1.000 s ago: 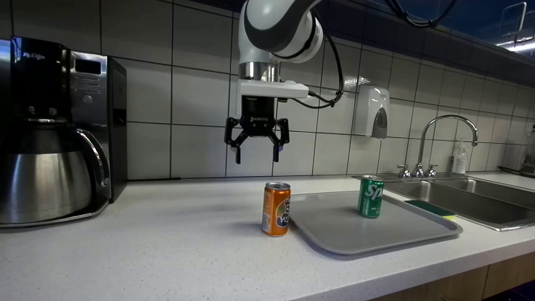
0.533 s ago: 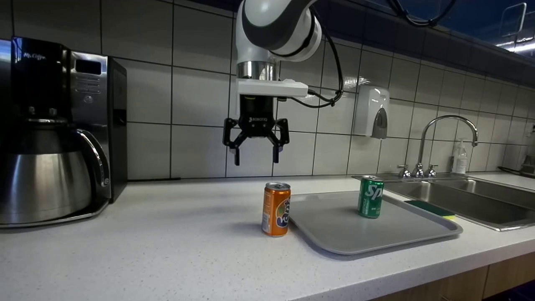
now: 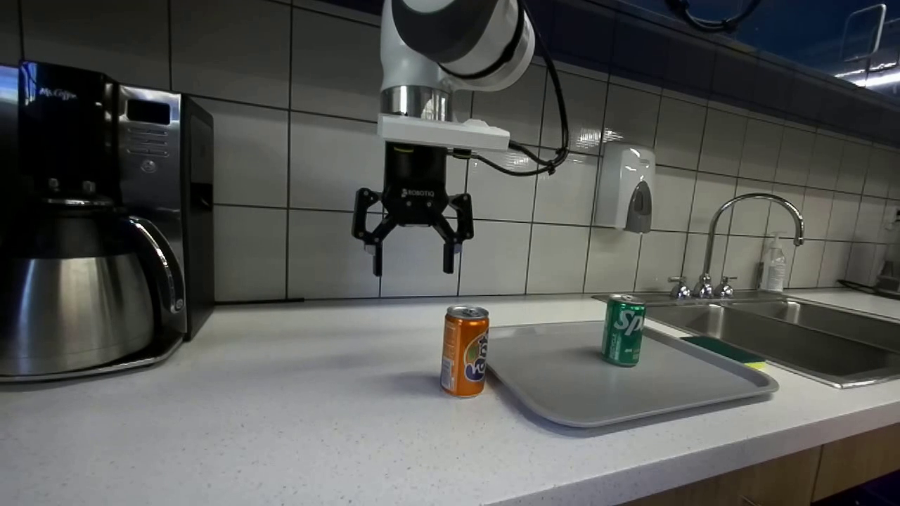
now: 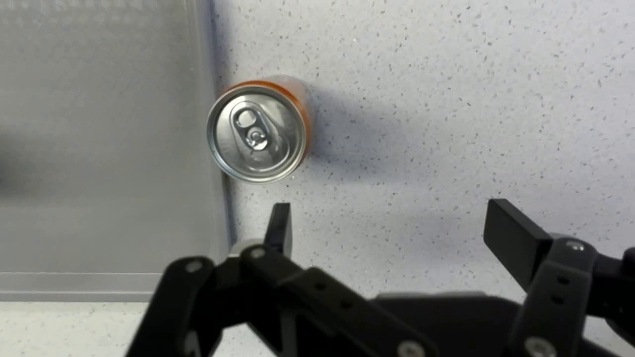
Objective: Put the cans on the tray.
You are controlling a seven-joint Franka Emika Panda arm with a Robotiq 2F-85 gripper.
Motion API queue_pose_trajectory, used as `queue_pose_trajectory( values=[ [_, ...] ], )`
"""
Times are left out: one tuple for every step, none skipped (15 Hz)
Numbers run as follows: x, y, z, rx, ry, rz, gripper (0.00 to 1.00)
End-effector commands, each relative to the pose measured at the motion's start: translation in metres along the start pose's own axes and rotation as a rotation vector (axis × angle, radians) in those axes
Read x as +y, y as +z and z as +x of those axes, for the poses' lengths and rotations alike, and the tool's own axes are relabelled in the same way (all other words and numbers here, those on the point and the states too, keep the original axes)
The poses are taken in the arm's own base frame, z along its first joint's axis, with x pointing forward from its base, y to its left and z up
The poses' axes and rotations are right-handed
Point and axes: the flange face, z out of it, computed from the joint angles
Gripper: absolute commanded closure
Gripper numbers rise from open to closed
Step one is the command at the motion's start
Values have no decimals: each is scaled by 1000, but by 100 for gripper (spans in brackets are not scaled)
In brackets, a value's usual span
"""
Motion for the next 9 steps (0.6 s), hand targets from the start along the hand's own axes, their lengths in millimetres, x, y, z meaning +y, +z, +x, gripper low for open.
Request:
queue_pose_trajectory(
  values=[
    [14,-14,-20,-23,30,5,0],
    [17,-15,-24,-29,42,1,0],
    [21,-15,-27,-37,51,-6,0],
    [26,-14,-32,-44,67,-13,0],
    [29,-14,-35,-48,79,-14,0],
    [34,-13,-40,-54,93,-18,0],
    [40,-11,-44,-59,107,-16,0],
    [47,-8,-48,-66,125,-21,0],
    [53,-7,-51,-74,139,-24,0]
  ],
)
